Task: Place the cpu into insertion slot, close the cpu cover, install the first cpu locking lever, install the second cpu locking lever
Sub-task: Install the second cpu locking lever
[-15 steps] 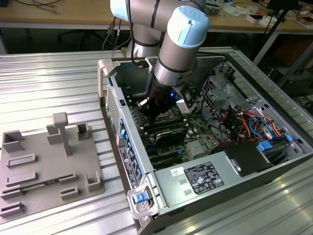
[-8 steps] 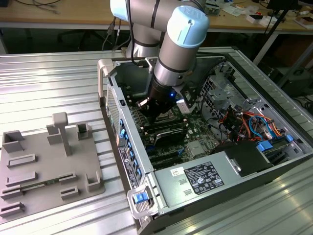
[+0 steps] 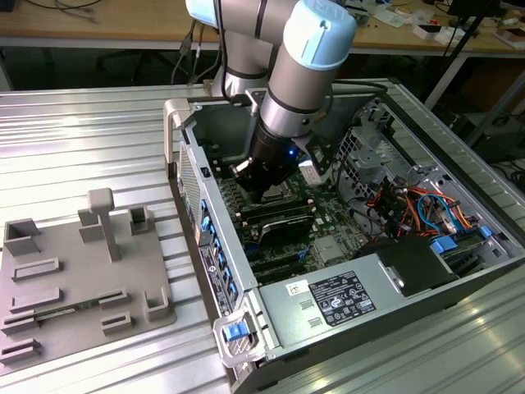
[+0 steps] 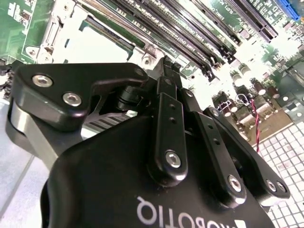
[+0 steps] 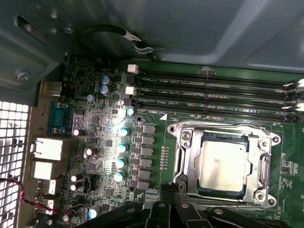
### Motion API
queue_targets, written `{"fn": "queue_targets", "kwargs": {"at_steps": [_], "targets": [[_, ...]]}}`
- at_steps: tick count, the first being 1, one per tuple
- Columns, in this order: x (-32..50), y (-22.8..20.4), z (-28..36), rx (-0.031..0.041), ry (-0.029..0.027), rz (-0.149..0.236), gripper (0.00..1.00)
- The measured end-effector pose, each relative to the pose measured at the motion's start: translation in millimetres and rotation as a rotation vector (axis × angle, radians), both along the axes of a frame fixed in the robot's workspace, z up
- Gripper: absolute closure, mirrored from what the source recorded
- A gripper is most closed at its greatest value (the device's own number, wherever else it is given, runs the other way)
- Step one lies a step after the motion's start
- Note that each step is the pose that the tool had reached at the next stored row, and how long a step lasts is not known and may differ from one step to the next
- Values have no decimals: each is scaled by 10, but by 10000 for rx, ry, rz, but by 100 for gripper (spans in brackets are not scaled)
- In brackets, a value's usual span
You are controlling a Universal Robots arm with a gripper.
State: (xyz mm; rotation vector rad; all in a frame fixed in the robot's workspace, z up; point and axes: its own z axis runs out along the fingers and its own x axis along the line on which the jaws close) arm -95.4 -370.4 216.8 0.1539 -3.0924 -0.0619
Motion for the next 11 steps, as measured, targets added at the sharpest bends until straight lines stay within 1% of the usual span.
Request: {"fn": "queue_targets", "kwargs": {"at_steps": [5,11], "targets": [[0,0,43,0,-2,0,89],[0,0,49,0,-3,0,89]]}}
